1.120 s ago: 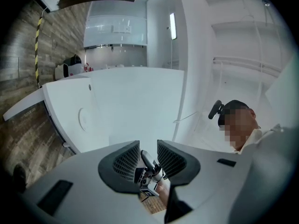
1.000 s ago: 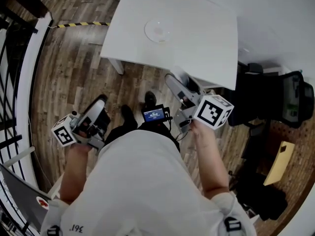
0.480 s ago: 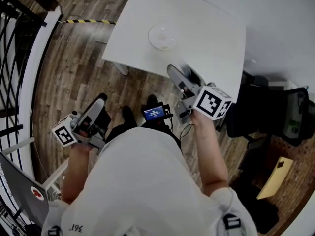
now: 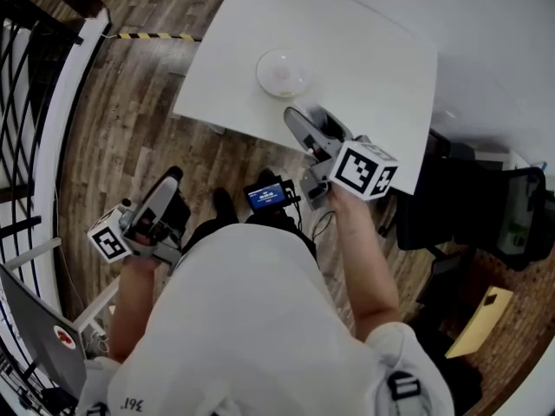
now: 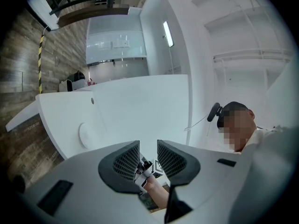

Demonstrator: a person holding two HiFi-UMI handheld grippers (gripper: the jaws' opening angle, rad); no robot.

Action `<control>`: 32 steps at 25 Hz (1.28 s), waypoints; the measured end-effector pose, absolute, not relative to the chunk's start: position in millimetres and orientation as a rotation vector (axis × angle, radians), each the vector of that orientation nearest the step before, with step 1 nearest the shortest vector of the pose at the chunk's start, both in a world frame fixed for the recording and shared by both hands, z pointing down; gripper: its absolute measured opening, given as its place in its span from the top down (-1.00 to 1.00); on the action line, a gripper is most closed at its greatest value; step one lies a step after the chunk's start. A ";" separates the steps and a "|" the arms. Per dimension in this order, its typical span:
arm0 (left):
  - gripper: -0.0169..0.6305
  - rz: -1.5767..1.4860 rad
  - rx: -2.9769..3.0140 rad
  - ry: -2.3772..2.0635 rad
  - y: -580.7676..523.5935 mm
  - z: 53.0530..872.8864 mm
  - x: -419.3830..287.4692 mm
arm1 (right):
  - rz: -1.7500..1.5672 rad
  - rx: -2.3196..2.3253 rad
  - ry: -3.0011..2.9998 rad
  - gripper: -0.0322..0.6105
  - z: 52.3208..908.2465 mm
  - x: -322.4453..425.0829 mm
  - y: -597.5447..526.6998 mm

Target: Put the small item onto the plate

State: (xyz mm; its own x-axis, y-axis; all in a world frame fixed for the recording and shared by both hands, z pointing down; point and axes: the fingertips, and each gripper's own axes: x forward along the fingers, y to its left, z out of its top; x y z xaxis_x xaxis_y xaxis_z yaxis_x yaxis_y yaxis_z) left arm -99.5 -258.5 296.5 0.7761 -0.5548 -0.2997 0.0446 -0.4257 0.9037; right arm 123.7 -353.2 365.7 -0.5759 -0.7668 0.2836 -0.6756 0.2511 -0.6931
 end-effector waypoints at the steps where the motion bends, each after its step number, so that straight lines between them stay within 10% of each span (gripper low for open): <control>1: 0.59 -0.710 1.909 -0.387 -260.8 296.9 -99.7 | -1.241 -1.386 2.399 -0.16 367.9 123.9 -357.0; 32: 0.59 -0.658 1.825 -0.482 -315.5 325.1 -101.6 | -0.906 -1.892 3.295 -0.16 581.4 117.3 -512.4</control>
State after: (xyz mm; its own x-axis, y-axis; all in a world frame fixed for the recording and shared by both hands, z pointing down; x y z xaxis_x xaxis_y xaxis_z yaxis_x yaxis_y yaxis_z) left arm -101.6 -315.5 325.1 0.7643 -0.6111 -0.2061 -0.0121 -0.3330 0.9428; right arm 117.3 -512.4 581.4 -0.3178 -0.5430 0.7773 -0.8640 0.5035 -0.0016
